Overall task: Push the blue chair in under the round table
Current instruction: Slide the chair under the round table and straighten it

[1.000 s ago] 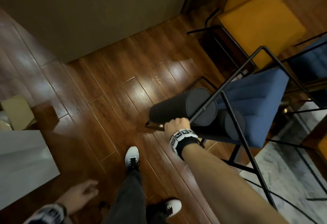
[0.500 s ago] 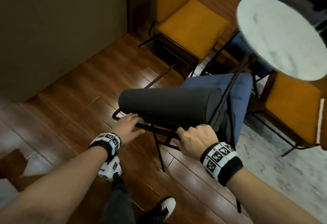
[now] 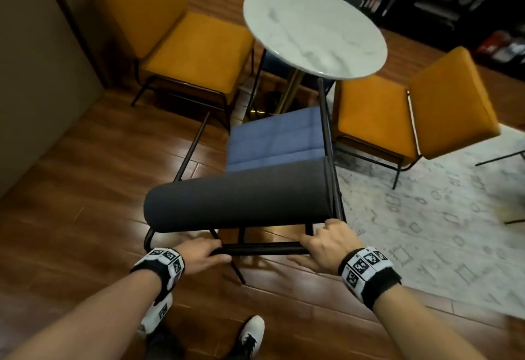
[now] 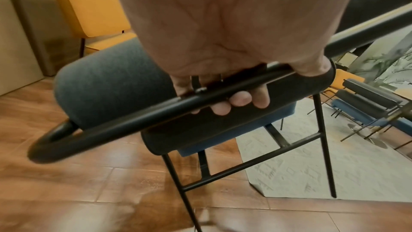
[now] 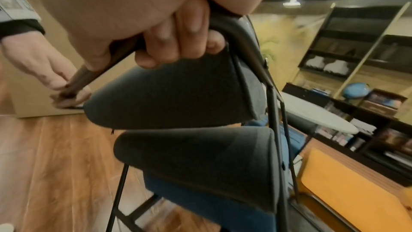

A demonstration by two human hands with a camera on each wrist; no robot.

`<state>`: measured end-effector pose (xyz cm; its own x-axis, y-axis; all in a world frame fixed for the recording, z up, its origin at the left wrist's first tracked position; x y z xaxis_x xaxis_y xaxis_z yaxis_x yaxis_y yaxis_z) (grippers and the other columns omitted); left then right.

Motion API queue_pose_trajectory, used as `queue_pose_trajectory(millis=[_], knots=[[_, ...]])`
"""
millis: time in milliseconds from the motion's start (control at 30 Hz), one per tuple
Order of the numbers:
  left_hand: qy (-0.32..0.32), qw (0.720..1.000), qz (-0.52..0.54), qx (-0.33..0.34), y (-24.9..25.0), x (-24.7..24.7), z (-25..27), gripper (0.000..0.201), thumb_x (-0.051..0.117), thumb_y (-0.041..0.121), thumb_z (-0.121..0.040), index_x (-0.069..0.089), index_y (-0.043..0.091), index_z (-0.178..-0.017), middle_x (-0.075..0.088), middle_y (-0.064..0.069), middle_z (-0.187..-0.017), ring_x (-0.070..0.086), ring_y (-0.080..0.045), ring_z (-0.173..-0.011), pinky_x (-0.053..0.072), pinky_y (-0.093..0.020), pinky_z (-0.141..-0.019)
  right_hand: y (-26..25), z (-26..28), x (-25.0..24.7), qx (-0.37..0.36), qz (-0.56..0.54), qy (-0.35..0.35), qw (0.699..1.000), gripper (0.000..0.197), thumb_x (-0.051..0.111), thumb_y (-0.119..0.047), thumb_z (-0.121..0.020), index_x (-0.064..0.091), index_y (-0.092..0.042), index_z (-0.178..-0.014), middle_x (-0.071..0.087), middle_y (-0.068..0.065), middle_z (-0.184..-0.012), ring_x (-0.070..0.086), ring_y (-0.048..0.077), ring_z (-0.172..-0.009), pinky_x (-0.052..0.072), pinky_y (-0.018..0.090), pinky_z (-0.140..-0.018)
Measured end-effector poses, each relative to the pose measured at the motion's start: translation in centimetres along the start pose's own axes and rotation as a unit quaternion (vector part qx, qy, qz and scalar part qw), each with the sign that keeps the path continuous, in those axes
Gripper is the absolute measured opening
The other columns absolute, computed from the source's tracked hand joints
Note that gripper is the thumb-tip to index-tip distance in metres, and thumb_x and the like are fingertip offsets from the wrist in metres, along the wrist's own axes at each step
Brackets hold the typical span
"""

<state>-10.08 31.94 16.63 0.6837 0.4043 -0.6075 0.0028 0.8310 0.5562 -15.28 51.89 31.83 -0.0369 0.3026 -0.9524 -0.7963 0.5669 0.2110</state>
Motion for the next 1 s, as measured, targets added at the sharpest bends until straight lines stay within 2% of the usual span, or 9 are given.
queue_pose_trajectory(millis=[67, 133, 267, 367, 467, 600, 733, 900, 1000], knots=[[0.01, 1.0, 0.001, -0.008, 0.6, 1.1, -1.7, 0.064, 0.031, 0.09, -0.077, 0.059, 0.037, -0.099, 0.065, 0.008, -0.095, 0.061, -0.011, -0.088, 0.052, -0.04, -0.086, 1.6, 2.5, 2.4, 0.015, -0.004, -0.026, 1.0, 0.074, 0.019, -0.072, -0.092, 0.061, -0.021, -0.059, 0.051, 0.003, -0.038, 0.05, 0.026, -0.034, 0.035, 0.027, -0.046], [0.007, 1.0, -0.026, -0.015, 2.1, 1.4, -2.4, 0.072, 0.028, 0.092, -0.074, 0.059, 0.032, -0.099, 0.066, 0.005, -0.094, 0.062, -0.016, -0.087, 0.052, -0.039, -0.083, 2.8, 4.8, 4.8, 0.02, -0.011, -0.045, 0.999, 0.069, 0.025, -0.074, -0.09, 0.062, -0.022, -0.063, 0.051, 0.004, -0.039, 0.051, 0.028, -0.035, 0.03, 0.027, -0.046], [0.005, 0.996, -0.092, -0.014, 6.9, 1.2, -3.2, 0.063, 0.026, 0.088, -0.076, 0.053, 0.032, -0.09, 0.055, 0.013, -0.079, 0.055, -0.014, -0.078, 0.041, -0.036, -0.075, 4.1, 8.6, 8.9, 0.039, -0.054, -0.075, 0.995, 0.07, 0.023, -0.074, -0.092, 0.067, -0.023, -0.073, 0.052, 0.003, -0.039, 0.052, 0.026, -0.035, 0.037, 0.027, -0.045], [0.004, 0.99, -0.141, -0.011, 9.1, 2.9, -4.6, 0.074, 0.015, 0.092, -0.069, 0.052, 0.033, -0.093, 0.064, 0.004, -0.095, 0.06, -0.021, -0.093, 0.043, -0.041, -0.083, 5.1, 11.4, 12.3, 0.07, -0.091, -0.12, 0.986, 0.075, 0.018, -0.076, -0.091, 0.072, -0.024, -0.09, 0.059, 0.002, -0.046, 0.057, 0.027, -0.042, 0.045, 0.03, -0.049], [0.018, 0.981, -0.191, -0.011, 10.8, 4.0, -6.1, 0.075, 0.01, 0.088, -0.069, 0.05, 0.031, -0.097, 0.066, 0.001, -0.11, 0.06, -0.023, -0.104, 0.041, -0.045, -0.091, 5.7, 13.3, 15.5, 0.095, -0.147, -0.104, 0.979, 0.091, 0.0, -0.082, -0.082, 0.068, -0.022, -0.089, 0.068, 0.008, -0.063, 0.063, 0.032, -0.059, 0.053, 0.037, -0.064], [0.034, 0.967, -0.251, -0.035, 10.9, 3.6, -7.8, 0.066, 0.02, 0.08, -0.084, 0.053, 0.026, -0.106, 0.064, -0.002, -0.116, 0.057, -0.026, -0.109, 0.038, -0.046, -0.094, 5.9, 13.7, 20.0, 0.129, -0.184, -0.111, 0.968, 0.098, -0.005, -0.087, -0.071, 0.06, -0.023, -0.106, 0.071, 0.012, -0.085, 0.064, 0.034, -0.083, 0.041, 0.035, -0.067], [0.004, 0.962, -0.261, -0.076, 9.5, 4.1, -8.8, 0.057, 0.029, 0.072, -0.091, 0.053, 0.024, -0.11, 0.063, -0.004, -0.121, 0.054, -0.027, -0.112, 0.036, -0.046, -0.096, 5.1, 12.7, 22.3, 0.123, -0.193, -0.125, 0.965, 0.11, -0.015, -0.087, -0.064, 0.062, -0.021, -0.105, 0.072, 0.011, -0.089, 0.063, 0.034, -0.088, 0.045, 0.037, -0.072], [-0.029, 0.96, -0.258, -0.102, 9.2, 7.6, -9.7, 0.058, 0.03, 0.07, -0.092, 0.052, 0.023, -0.118, 0.06, -0.005, -0.127, 0.05, -0.028, -0.121, 0.035, -0.048, -0.102, 4.4, 13.9, 24.5, 0.121, -0.225, -0.187, 0.949, 0.093, 0.003, -0.085, -0.074, 0.062, -0.021, -0.107, 0.071, 0.008, -0.101, 0.058, 0.03, -0.1, 0.043, 0.041, -0.088], [-0.034, 0.961, -0.251, -0.11, 8.7, 10.1, -10.2, 0.061, 0.028, 0.069, -0.093, 0.049, 0.024, -0.128, 0.055, -0.004, -0.135, 0.046, -0.027, -0.126, 0.034, -0.049, -0.103, 3.8, 14.8, 26.2, 0.109, -0.233, -0.225, 0.94, 0.098, -0.003, -0.085, -0.068, 0.06, -0.022, -0.109, 0.071, 0.006, -0.102, 0.06, 0.027, -0.101, 0.037, 0.042, -0.098]])
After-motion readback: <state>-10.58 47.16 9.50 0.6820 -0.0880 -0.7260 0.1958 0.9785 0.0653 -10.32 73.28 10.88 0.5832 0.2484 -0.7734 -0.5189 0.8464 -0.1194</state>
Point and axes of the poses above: each hand's wrist, its own z-axis away from the middle knuckle, its own x-axis out of the palm, y = z × x, the point moved 10 cm from there along -z, towards the middle knuckle
